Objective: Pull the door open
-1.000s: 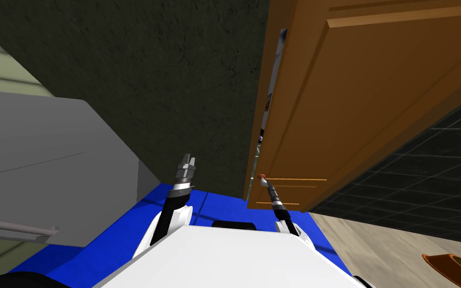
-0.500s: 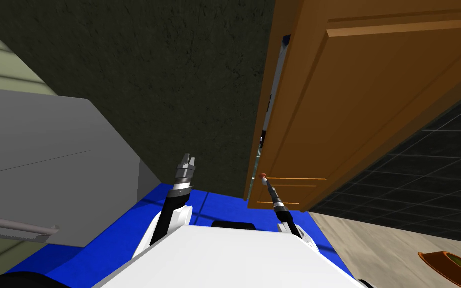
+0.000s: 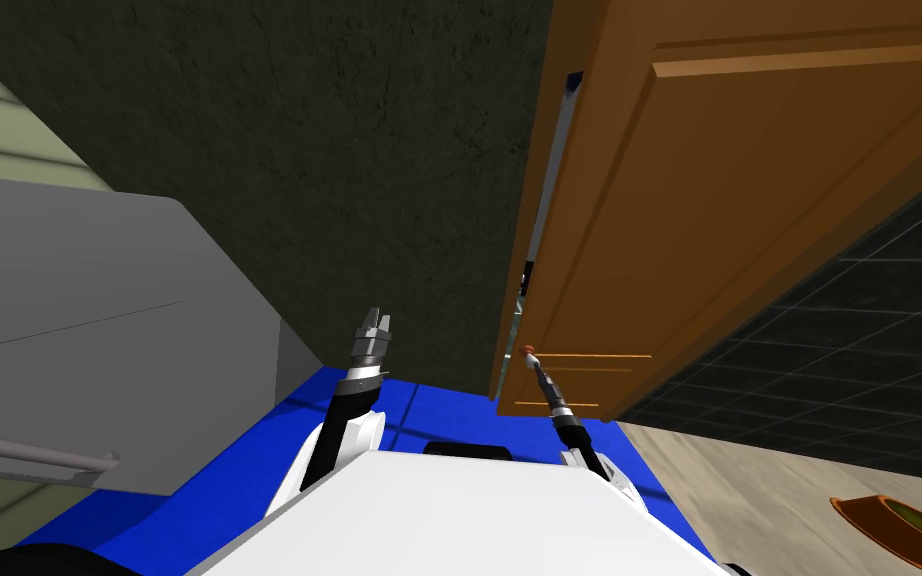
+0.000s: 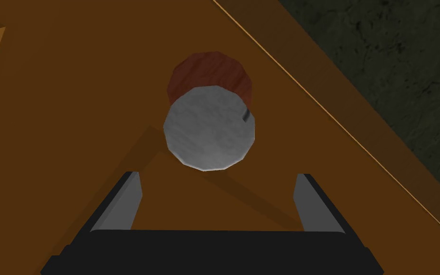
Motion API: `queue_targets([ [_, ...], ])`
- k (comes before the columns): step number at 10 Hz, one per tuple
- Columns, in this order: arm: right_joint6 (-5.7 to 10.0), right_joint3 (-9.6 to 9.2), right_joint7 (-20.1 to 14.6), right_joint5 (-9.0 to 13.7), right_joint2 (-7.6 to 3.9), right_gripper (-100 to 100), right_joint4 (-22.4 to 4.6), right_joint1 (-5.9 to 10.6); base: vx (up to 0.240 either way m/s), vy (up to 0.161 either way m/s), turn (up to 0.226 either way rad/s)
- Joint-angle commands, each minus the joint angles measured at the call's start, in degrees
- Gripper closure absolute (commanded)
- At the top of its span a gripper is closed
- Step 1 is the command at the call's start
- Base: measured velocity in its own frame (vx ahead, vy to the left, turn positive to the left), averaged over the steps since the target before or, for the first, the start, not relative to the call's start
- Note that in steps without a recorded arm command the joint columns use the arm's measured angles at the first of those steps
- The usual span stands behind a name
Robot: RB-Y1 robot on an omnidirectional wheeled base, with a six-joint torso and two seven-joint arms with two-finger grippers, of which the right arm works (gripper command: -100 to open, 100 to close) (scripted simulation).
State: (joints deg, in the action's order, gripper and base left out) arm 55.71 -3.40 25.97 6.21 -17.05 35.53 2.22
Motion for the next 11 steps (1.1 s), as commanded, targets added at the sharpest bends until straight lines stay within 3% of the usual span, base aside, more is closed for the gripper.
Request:
queue_targets([
  [1,0.44,0.37,2.86,-0.89,-0.47,-100,-0.31,-0.28,-0.020,0.028,-0.023],
  [11,2.07,1.87,17.50,-4.50,-2.43,-100,-1.62,-1.35,-0.017,0.028,-0.013],
])
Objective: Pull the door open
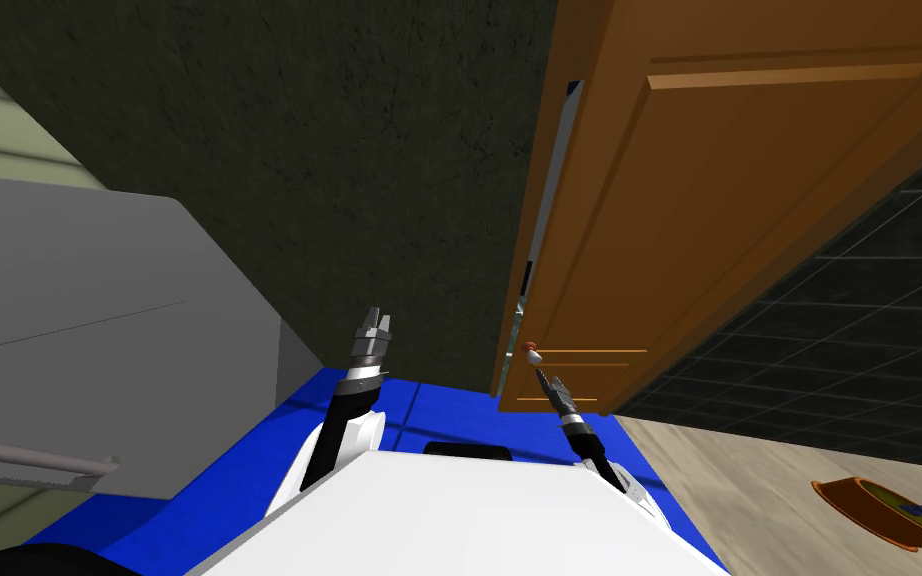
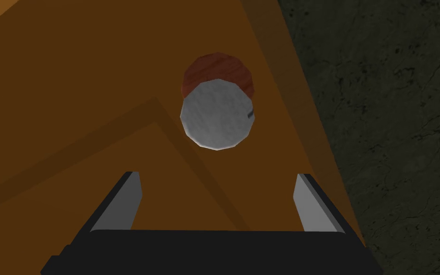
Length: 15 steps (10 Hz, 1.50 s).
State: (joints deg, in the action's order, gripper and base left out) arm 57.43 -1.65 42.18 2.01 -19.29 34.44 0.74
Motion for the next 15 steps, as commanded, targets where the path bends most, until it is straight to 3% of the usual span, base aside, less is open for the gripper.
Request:
queue_targets([
  [1,0.61,0.37,2.86,-0.89,-0.51,-100,-0.74,-0.05,-0.021,0.035,-0.022],
  [15,2.87,2.46,22.06,-5.98,-3.20,-100,-2.64,-1.52,-0.019,0.024,-0.014],
])
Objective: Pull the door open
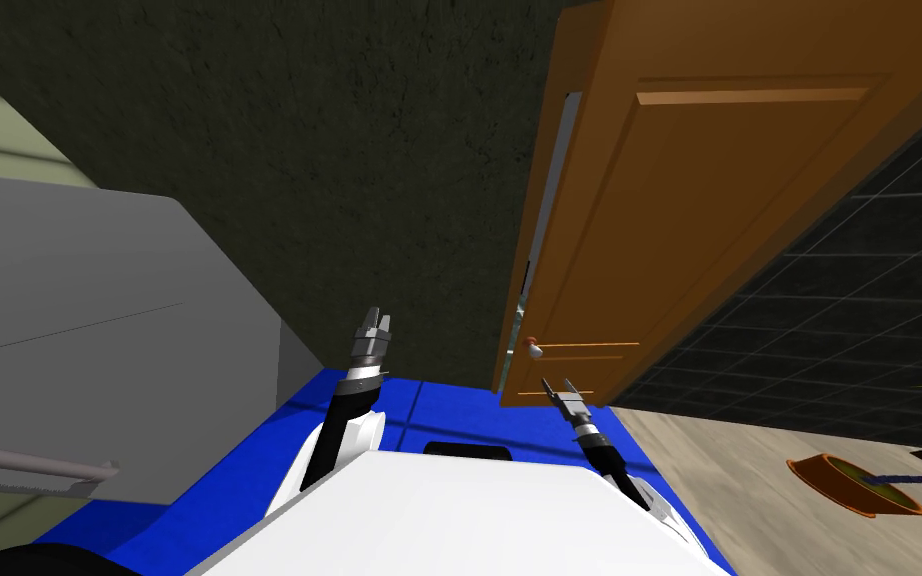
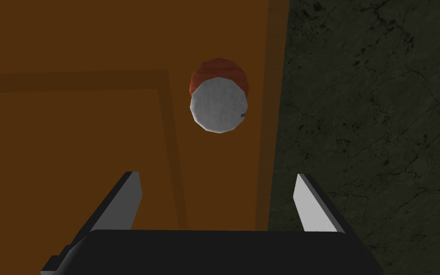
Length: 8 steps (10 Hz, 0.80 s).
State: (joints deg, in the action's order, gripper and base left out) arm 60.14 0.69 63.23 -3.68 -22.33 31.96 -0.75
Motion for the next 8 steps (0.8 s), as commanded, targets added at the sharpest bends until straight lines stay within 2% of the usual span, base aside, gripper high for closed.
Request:
queue_targets([
  [1,0.27,0.22,1.75,-0.53,-0.29,-100,-0.26,-0.10,-0.018,0.025,-0.015],
  [3,-0.14,0.31,1.51,-0.28,-0.03,-100,-0.03,0.01,0.042,0.002,0.011],
  [8,-1.13,0.97,2.44,0.07,0.72,-100,-0.45,1.01,0.201,-0.006,0.042],
])
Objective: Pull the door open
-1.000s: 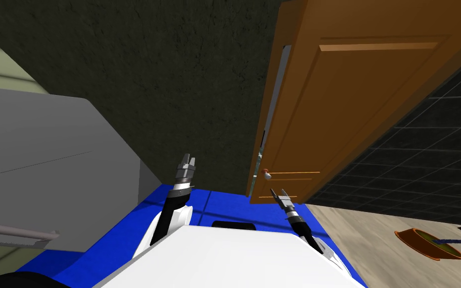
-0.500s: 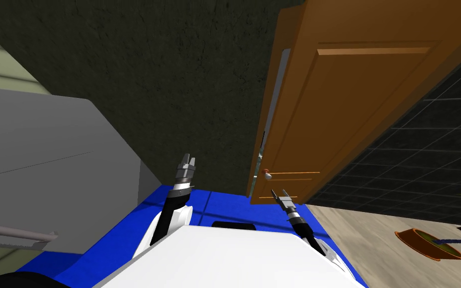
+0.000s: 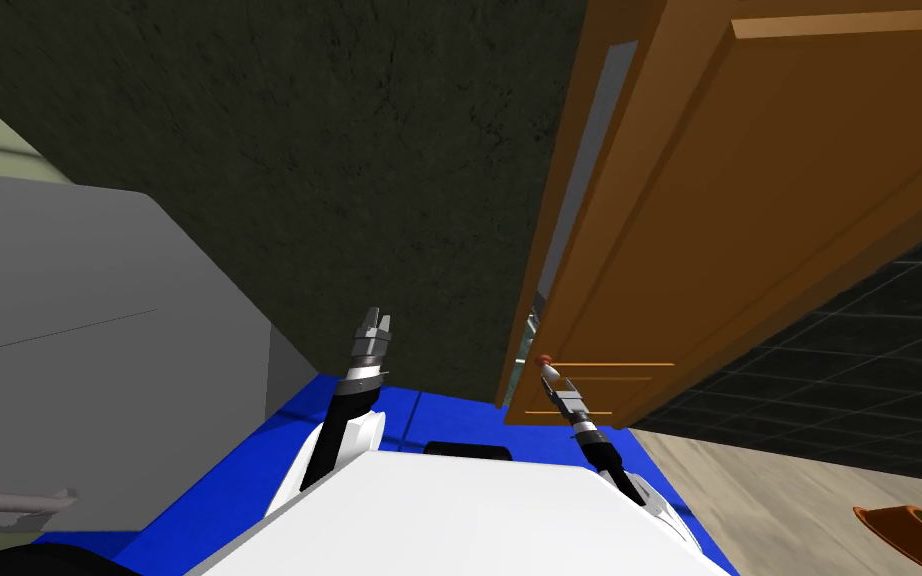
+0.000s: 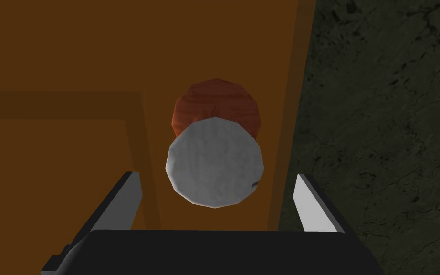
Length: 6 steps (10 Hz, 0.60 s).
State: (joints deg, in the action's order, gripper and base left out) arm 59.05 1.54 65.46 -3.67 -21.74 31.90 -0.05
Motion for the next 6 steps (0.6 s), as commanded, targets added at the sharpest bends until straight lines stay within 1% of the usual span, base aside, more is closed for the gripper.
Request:
queue_targets([
  [1,-0.17,0.20,0.34,0.11,0.24,-100,-0.45,0.45,0.198,-0.004,0.031],
  [2,-0.17,0.13,0.21,0.07,0.16,-100,-0.21,0.28,0.088,0.004,0.007],
  [3,-0.17,0.13,0.21,0.07,0.16,100,-0.21,0.28,-0.008,-0.003,-0.006],
  [6,-0.17,0.13,0.21,0.07,0.16,100,-0.21,0.28,-0.025,-0.004,0.004],
])
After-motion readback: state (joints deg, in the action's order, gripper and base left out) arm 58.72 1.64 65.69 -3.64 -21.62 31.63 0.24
